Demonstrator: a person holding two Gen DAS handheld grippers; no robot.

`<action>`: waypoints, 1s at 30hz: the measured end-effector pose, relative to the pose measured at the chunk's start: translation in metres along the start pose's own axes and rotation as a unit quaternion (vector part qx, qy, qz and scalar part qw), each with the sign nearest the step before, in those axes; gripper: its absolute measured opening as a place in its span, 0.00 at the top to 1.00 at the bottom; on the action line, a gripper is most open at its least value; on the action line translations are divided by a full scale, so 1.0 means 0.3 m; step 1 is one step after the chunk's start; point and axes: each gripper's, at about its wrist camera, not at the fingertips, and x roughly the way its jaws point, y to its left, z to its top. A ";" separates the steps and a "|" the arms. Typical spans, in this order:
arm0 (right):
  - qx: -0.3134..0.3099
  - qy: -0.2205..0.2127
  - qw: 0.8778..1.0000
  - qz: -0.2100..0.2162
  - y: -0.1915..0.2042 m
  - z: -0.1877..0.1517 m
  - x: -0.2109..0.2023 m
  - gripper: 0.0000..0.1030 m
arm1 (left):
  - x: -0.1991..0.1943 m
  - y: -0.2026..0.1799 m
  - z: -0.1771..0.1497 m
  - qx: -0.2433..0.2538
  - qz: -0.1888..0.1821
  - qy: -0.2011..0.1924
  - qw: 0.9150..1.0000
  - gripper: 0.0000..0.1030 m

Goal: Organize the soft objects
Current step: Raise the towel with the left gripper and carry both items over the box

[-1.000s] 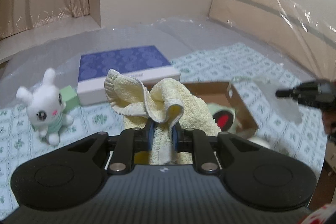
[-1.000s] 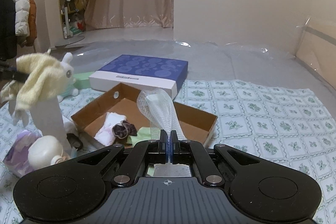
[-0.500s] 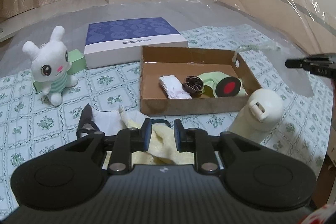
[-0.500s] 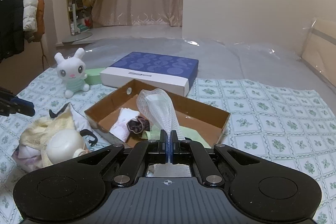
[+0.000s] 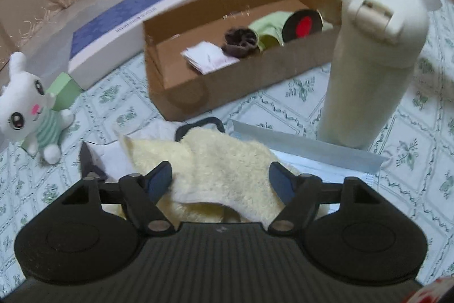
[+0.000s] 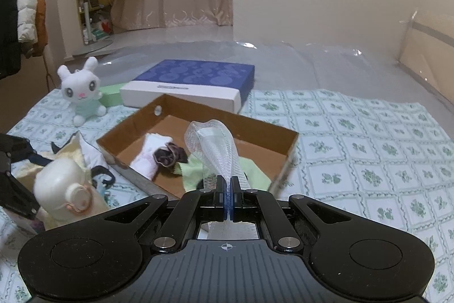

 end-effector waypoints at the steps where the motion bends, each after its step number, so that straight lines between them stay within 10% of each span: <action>1: 0.003 0.002 1.000 -0.002 -0.009 -0.006 0.005 0.99 | 0.014 -0.001 0.002 0.001 -0.001 0.005 1.000 0.41; 3: 0.007 0.005 1.000 -0.003 -0.023 -0.016 0.015 0.99 | 0.028 0.005 0.006 -0.002 0.007 0.014 1.000 0.77; 6: 0.010 0.008 1.000 -0.003 -0.035 -0.028 0.022 0.99 | -0.002 0.025 0.014 -0.019 0.001 0.011 1.000 0.92; 30: -0.002 -0.035 0.999 -0.001 0.014 0.045 -0.131 0.99 | -0.565 0.256 0.365 -0.097 0.034 -0.180 0.978 0.96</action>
